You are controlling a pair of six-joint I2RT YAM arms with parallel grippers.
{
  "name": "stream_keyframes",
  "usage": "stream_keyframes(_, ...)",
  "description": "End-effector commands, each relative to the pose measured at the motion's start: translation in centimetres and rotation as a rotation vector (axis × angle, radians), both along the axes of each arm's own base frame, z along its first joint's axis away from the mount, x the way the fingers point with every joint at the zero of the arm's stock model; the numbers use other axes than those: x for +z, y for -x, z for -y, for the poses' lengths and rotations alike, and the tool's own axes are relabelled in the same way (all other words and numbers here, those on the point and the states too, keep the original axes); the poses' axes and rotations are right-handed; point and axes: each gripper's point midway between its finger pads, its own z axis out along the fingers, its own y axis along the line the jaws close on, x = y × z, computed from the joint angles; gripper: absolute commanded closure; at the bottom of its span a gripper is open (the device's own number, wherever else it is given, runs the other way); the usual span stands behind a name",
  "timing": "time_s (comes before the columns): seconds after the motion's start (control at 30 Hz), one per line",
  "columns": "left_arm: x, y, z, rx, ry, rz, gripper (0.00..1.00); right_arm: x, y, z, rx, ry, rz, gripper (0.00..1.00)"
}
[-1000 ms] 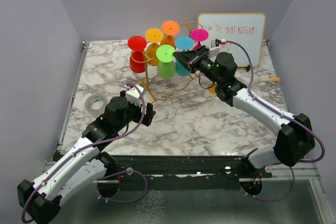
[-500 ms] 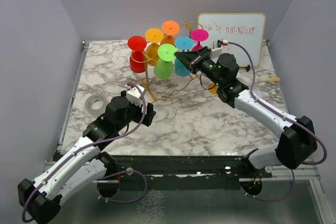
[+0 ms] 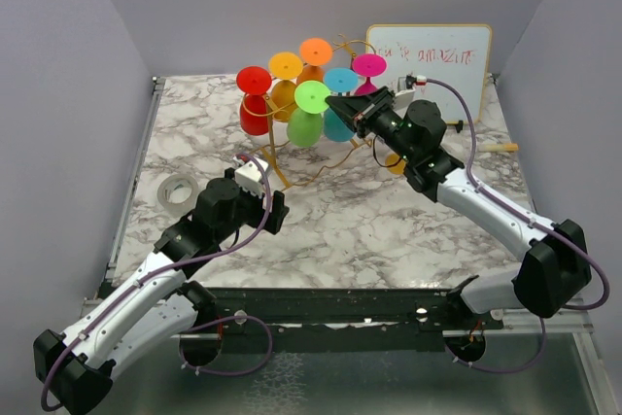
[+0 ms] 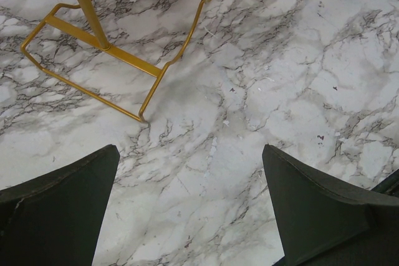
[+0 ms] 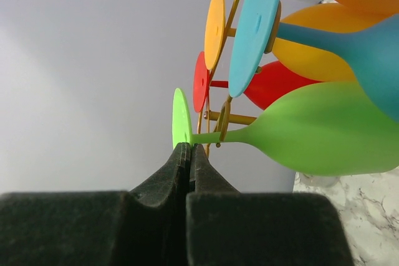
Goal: Take the wine glass off the wine glass rack
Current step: Pick up the wine glass from the wine rack.
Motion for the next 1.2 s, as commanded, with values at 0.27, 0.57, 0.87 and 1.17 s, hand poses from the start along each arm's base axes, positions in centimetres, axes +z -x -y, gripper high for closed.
stream_keyframes(0.27, 1.9, -0.1, 0.3, -0.014, 0.027, 0.027, 0.01, -0.2, 0.8, 1.0, -0.029, -0.002, -0.021, 0.99)
stream_keyframes(0.57, 1.8, 0.0, 0.3, -0.019, 0.026, 0.022, 0.01, -0.4, 1.2, 0.9, -0.012, -0.001, -0.023, 0.99)
stream_keyframes(0.87, 2.4, -0.1, -0.1, 0.003, 0.036, 0.046, 0.01, 0.1, 2.7, 1.2, 0.021, 0.027, 0.042, 0.99)
stream_keyframes(1.17, 4.3, -0.4, -1.6, 0.072, 0.048, 0.126, 0.01, -2.3, 5.0, 2.1, 0.054, 0.07, 0.05, 0.99)
